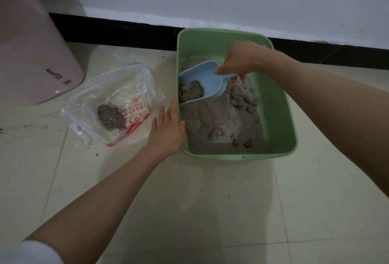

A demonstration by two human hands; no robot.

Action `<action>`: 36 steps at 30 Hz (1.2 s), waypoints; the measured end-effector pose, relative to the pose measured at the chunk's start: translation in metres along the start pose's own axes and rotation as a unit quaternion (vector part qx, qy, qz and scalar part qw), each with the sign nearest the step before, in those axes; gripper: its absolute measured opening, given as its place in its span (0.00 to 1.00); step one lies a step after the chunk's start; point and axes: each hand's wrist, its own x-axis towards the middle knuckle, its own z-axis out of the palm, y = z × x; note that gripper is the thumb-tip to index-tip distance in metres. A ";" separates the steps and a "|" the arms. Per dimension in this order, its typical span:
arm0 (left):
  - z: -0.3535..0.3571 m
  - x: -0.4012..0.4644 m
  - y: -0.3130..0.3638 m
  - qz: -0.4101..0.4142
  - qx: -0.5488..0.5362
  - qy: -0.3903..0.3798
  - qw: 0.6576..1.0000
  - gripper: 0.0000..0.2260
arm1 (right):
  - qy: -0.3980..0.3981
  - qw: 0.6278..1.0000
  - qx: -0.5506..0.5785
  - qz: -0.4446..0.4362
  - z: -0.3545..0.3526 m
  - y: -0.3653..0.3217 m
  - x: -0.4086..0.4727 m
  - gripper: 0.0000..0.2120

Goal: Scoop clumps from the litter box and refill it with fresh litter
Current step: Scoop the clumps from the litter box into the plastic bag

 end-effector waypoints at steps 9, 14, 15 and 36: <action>0.000 0.000 0.000 0.000 -0.001 -0.005 1.000 0.28 | -0.011 1.000 -0.012 0.007 -0.006 -0.008 -0.002 0.16; -0.001 0.000 0.001 0.003 -0.004 -0.006 1.000 0.28 | -0.016 0.999 -0.043 0.010 -0.012 -0.019 0.000 0.17; 0.000 0.001 0.000 0.003 -0.004 -0.006 1.000 0.28 | -0.014 0.999 -0.043 0.008 -0.013 -0.021 0.001 0.17; 0.002 0.003 -0.004 0.044 0.063 0.036 0.996 0.28 | 0.019 0.954 0.287 0.077 0.083 0.057 -0.021 0.12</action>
